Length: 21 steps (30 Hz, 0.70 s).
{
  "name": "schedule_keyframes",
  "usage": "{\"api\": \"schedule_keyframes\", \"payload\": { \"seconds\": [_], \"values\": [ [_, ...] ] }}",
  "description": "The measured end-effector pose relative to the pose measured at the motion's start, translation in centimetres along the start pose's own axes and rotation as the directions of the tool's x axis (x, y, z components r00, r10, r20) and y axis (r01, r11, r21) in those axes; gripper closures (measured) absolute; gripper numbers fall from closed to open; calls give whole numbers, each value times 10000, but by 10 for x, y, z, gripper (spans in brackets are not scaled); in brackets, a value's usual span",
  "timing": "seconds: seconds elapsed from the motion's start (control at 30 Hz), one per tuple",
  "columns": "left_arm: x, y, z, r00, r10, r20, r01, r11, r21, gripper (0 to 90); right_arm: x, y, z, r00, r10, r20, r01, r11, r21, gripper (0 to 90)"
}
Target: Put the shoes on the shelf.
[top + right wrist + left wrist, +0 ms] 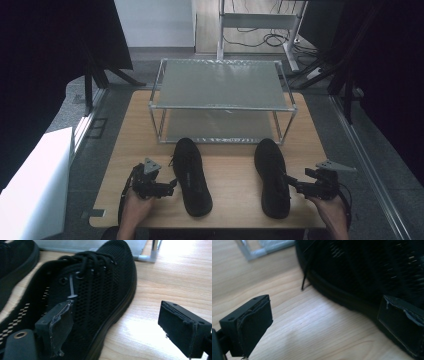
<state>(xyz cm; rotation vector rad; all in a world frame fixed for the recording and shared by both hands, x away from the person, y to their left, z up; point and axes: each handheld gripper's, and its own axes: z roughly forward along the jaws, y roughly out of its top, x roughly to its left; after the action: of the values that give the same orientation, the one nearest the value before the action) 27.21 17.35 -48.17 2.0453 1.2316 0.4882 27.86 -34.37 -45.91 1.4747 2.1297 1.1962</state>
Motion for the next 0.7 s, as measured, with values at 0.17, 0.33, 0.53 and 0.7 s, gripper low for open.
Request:
{"api": "schedule_keyframes", "payload": {
  "seconds": [0.17, 0.33, 0.53, 0.7],
  "values": [
    [-18, 13, -9, 9992, -25, 406, 39, 9994, -340, 0, 7, 0, -2, 9988, 69, -478, -74, 9999, -95, 123],
    [-32, 23, 1, 9959, -402, 807, 422, 9988, -233, 0, 13, 0, 8, 9976, 26, -691, -21, 10000, 80, 123],
    [-42, 32, 12, 9933, -634, 966, 650, 9978, -133, 0, 17, 3, 26, 9965, 39, -835, -4, 9991, 423, 125],
    [-47, 33, 28, 9973, -528, 506, 499, 9971, 575, 0, 23, 3, 45, 9992, -353, -212, 371, 9954, 884, 126]
  ]
}}
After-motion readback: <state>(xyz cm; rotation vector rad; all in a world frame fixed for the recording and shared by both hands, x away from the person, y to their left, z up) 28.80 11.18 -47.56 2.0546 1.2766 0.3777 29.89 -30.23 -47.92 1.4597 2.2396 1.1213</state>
